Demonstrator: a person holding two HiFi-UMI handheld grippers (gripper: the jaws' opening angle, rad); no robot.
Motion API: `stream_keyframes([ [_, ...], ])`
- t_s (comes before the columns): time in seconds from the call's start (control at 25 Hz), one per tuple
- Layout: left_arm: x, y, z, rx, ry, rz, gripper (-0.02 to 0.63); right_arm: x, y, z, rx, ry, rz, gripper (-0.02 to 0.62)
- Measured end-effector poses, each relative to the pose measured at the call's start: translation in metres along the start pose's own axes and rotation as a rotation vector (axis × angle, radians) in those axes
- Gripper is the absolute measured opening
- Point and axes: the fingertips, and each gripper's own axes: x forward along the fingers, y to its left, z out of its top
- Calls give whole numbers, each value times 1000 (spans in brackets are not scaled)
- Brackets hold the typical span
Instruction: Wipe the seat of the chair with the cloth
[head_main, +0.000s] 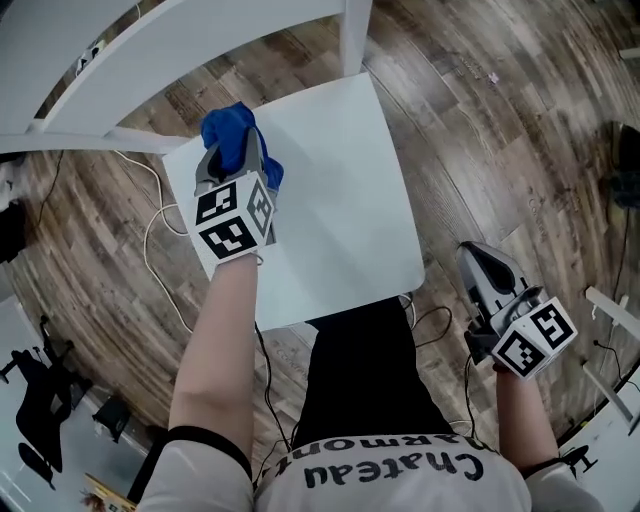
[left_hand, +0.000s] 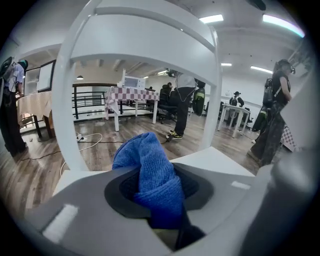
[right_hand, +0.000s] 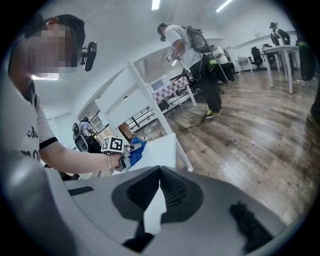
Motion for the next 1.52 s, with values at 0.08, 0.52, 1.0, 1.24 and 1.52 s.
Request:
stream_keyframes([
  [0.08, 6, -18, 1, 32, 3, -27, 127, -10, -2, -6, 21, 7, -21, 15],
  [0.52, 37, -98, 13, 115, 16, -109, 126, -37, -13, -15, 91, -23, -78, 15],
  [1.0, 25, -225, -7, 334, 20, -429, 123, -45, -14, -26, 140, -35, -91, 15],
  [1.24, -2, -249, -8, 325, -44, -505, 124, -48, -17, -27, 155, -31, -103, 15],
  [1.52, -25, -111, 12, 153, -42, -235, 126, -35, 8, -5, 104, -7, -63, 15],
])
